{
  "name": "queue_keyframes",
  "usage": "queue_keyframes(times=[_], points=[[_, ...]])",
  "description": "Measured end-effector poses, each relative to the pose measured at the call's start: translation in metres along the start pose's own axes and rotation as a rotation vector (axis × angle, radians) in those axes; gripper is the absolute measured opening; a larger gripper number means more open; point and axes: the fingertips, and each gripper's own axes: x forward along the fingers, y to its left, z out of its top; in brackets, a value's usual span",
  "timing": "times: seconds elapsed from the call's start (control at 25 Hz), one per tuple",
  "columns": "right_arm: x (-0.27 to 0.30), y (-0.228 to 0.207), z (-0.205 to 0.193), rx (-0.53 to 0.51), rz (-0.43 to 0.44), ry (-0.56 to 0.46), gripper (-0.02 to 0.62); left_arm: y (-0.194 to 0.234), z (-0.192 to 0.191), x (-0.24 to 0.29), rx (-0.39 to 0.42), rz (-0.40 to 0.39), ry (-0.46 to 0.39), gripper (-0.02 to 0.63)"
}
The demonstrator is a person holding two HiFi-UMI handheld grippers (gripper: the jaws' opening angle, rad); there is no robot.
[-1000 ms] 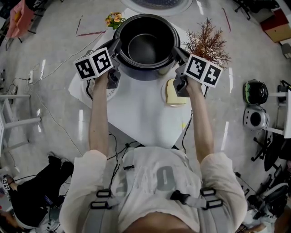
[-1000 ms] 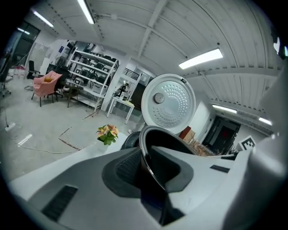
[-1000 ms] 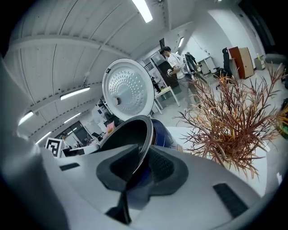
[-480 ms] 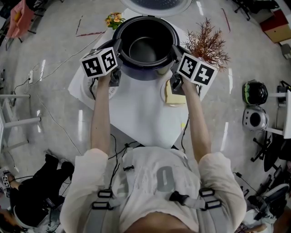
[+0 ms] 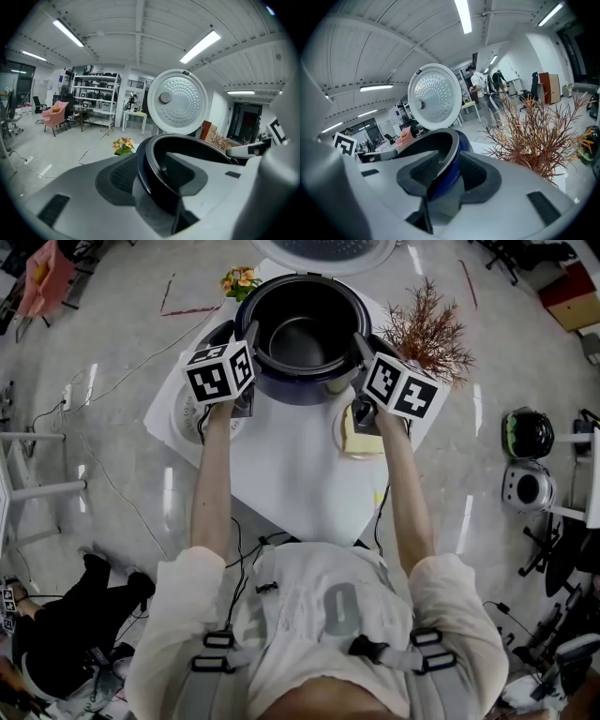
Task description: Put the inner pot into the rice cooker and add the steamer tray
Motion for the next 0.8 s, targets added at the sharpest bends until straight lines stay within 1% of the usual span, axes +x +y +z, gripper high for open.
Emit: queue_keyframes(times=[0.08,0.2,0.32,0.44,0.56,0.68,0.8], points=[[-0.001,0.003,0.001,-0.016,0.006,0.002,0.161,0.002,0.003,-0.003,0.003,0.01,-0.009,0.187],[-0.008,0.01,0.008,-0.039,0.01,-0.018,0.164,0.002,0.012,-0.012,0.006,0.022,-0.032,0.192],[-0.016,0.019,0.024,-0.077,0.018,-0.064,0.166,0.004,0.028,-0.025,0.003,0.035,-0.079,0.192],[-0.033,0.032,0.044,-0.13,0.023,-0.131,0.173,0.004,0.048,-0.046,0.008,0.043,-0.137,0.192],[-0.058,0.05,0.065,-0.188,0.037,-0.215,0.173,-0.004,0.071,-0.077,0.035,0.048,-0.215,0.19],[-0.087,0.074,0.083,-0.281,0.062,-0.303,0.173,-0.017,0.099,-0.117,0.076,0.067,-0.323,0.19],[-0.118,0.104,0.089,-0.373,0.1,-0.377,0.17,-0.031,0.12,-0.165,0.104,0.094,-0.437,0.19]])
